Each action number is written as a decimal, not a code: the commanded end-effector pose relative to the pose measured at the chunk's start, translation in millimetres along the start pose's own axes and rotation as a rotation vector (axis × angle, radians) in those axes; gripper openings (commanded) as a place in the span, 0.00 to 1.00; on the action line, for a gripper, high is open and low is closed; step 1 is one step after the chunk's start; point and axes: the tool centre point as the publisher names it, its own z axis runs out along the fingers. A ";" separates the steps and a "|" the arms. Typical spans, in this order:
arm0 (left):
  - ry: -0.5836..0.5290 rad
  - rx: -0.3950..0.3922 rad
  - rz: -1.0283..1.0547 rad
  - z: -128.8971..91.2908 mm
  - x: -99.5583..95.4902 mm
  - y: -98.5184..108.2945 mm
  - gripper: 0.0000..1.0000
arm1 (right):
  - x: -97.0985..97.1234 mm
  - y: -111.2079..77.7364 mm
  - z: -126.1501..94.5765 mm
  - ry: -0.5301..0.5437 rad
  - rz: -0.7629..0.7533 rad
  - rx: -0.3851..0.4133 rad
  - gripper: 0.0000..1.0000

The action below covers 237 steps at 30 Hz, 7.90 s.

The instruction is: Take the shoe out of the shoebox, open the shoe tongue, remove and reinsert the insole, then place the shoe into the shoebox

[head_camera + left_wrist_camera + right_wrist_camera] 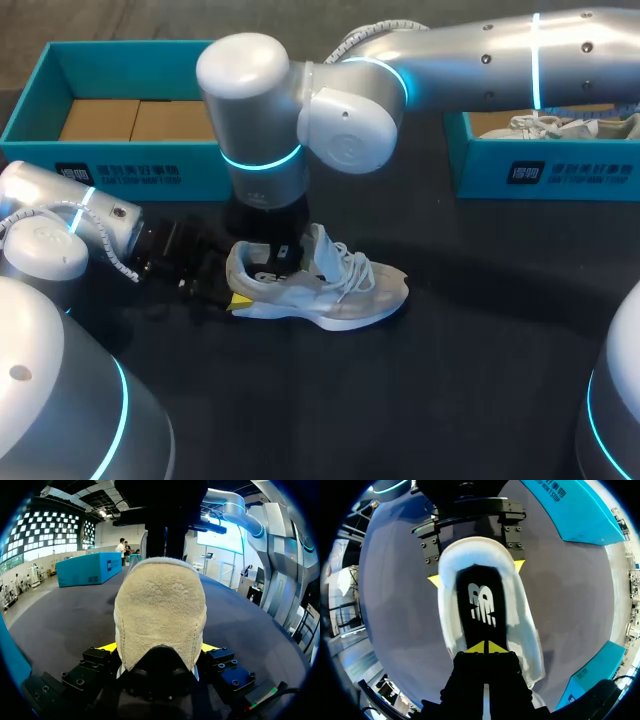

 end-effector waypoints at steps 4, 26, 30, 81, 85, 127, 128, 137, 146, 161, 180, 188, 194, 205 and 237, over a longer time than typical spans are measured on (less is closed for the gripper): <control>0.000 0.000 0.000 0.5 -1.0 1.3 0.00 | -15.1 4.0 8.4 0.005 -0.003 0.000 0.00; 0.000 0.000 0.000 0.5 -1.0 1.3 0.00 | 0.4 -11.8 8.8 0.011 0.031 -0.007 0.14; 0.000 0.000 0.000 0.5 -1.0 1.3 0.00 | -0.9 -4.2 8.6 -0.003 0.019 -0.026 0.24; 0.000 0.000 0.000 0.5 -1.0 1.3 0.00 | -3.2 -27.7 28.3 0.089 0.089 -0.022 0.00; 0.000 0.000 0.000 0.5 -1.0 1.3 0.00 | -10.5 -36.4 9.9 0.067 0.111 -0.069 0.00; 0.000 0.000 0.000 0.5 -1.0 1.3 0.00 | -20.2 22.1 -55.1 0.087 -0.045 -0.307 0.00; 0.000 0.000 0.000 0.5 -1.0 1.3 0.00 | -20.6 23.0 -55.1 0.088 -0.047 -0.308 0.00; 0.000 0.000 0.000 0.5 -1.0 1.3 0.00 | -20.6 29.9 -54.9 0.100 -0.063 -0.315 0.00; 0.000 0.000 0.000 0.5 -1.0 1.3 0.00 | -19.6 32.6 -51.1 0.117 -0.064 -0.315 0.16; 0.000 0.000 0.000 0.5 -1.0 1.3 0.00 | -23.3 26.3 -60.7 0.186 -0.052 -0.384 0.36; 0.000 0.000 0.000 0.5 -1.0 1.3 0.00 | -31.3 18.3 -73.3 0.420 0.023 -0.632 0.36; 0.000 0.000 0.000 0.5 -1.0 1.3 0.00 | -23.6 21.7 -68.9 0.503 -0.023 -0.621 0.35; 0.000 0.000 0.000 0.5 -1.0 1.3 0.00 | -21.5 23.8 -62.9 0.536 -0.048 -0.569 0.35; 0.000 0.000 0.000 0.5 -1.0 1.3 0.00 | -25.7 41.7 -58.5 0.565 -0.079 -0.561 0.37; 0.000 0.000 0.000 0.5 -1.0 1.3 0.00 | -3.6 57.1 -45.0 0.672 -0.138 -0.589 0.23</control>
